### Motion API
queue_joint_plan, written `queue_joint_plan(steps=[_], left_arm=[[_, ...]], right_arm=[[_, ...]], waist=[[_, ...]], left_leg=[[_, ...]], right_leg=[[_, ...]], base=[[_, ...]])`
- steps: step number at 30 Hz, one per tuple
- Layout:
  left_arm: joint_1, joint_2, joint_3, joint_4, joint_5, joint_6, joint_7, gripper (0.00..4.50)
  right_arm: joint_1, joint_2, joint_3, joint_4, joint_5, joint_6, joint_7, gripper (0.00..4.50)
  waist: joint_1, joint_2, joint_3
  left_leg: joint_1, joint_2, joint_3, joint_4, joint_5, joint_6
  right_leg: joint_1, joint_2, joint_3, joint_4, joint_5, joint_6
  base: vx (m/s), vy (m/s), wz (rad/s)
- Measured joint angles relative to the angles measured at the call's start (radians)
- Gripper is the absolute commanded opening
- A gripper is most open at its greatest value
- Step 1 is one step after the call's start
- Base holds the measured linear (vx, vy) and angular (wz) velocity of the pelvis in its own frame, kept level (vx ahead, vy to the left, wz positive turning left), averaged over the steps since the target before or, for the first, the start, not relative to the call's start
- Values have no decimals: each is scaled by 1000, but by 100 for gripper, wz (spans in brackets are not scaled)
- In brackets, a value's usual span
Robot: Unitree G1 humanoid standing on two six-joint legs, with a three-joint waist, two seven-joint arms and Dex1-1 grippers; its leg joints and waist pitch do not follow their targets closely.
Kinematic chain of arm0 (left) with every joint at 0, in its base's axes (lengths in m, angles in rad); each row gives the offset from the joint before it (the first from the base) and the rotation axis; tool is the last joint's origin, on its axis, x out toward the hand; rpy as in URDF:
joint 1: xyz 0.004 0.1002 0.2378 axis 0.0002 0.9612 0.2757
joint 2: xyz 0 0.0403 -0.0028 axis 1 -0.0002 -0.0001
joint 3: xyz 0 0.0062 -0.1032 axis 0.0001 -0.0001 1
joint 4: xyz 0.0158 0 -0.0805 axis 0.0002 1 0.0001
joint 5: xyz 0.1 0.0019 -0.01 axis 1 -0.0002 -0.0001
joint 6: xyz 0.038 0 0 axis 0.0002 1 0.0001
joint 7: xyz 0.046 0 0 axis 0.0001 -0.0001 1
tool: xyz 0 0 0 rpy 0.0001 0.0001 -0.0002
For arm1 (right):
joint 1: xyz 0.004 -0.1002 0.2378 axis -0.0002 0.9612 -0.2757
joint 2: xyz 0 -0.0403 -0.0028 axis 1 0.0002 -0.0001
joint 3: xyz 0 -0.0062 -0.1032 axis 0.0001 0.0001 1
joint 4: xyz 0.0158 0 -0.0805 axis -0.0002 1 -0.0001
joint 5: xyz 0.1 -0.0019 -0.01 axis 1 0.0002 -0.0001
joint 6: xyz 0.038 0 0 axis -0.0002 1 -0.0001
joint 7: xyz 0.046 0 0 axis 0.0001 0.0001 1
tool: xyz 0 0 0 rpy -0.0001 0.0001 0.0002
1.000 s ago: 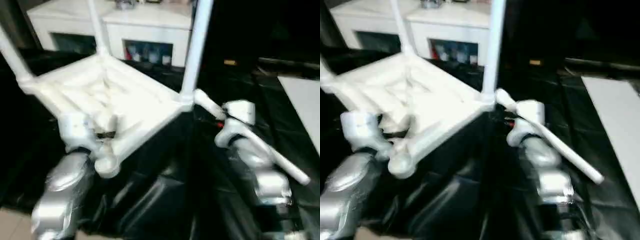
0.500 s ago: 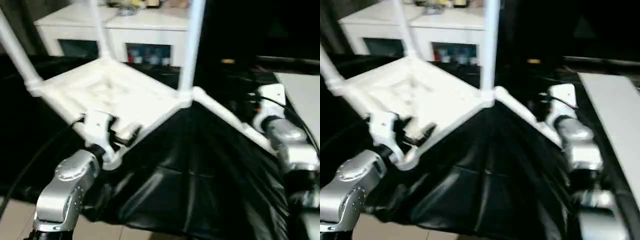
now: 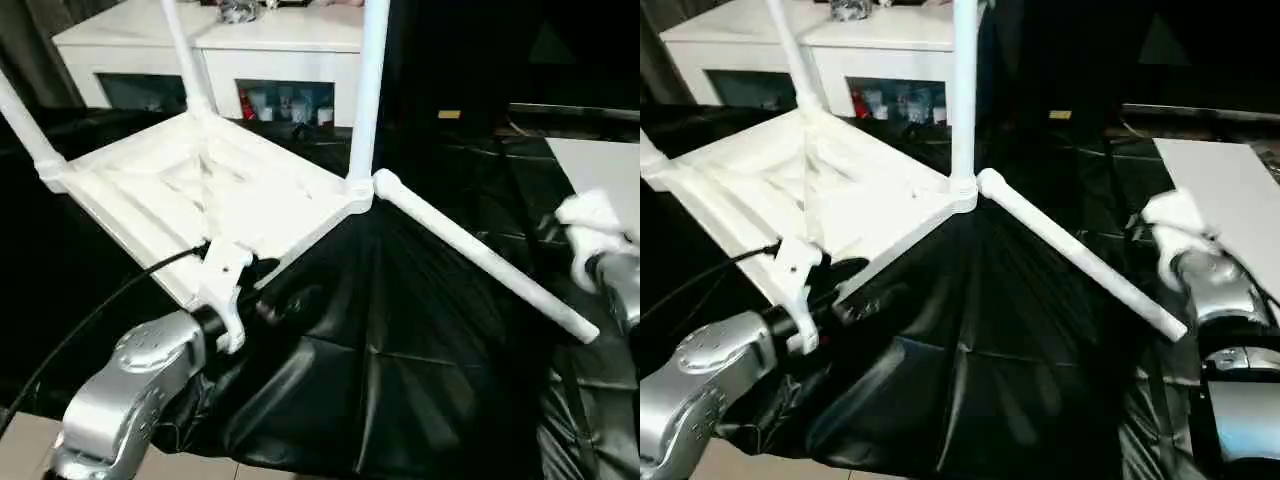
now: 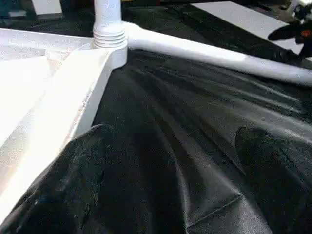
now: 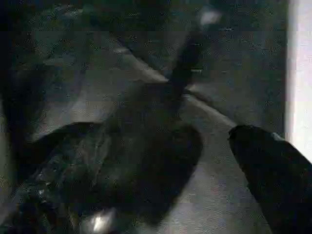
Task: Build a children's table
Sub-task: Pick table leg
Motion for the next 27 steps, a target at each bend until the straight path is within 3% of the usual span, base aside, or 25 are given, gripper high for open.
queue_joint_plan(steps=[8,13,16,21,27], left_arm=[[-23,12,1,0,-1,1,-2,450],[-35,12,1,1,-2,1,-2,450],[-38,12,2,2,0,1,-1,450],[-47,12,2,14,8,-1,9,450],[-61,9,0,34,16,-3,13,450]], right_arm=[[57,-29,25,-134,39,50,260,445],[201,-34,21,-395,135,170,392,445],[240,-50,26,-486,137,196,423,445],[232,-87,6,-496,104,172,362,445],[311,-106,-14,-707,173,287,453,445]], waist=[[11,3,-1],[17,9,-3],[17,11,-3],[14,15,-5],[11,15,-5]], left_leg=[[2,10,3,0,0,-5],[2,11,3,0,0,-6],[2,11,3,0,1,-11],[1,11,3,0,2,-14],[1,12,2,-1,2,-14]], right_leg=[[5,0,-10,0,-3,0],[6,0,-12,0,-3,1],[6,0,-12,0,-4,1],[6,0,-12,-2,-4,2],[7,0,-14,-3,-4,2]], base=[[0,0,0],[0,0,0],[0,0,0],[0,0,0],[0,0,0]])
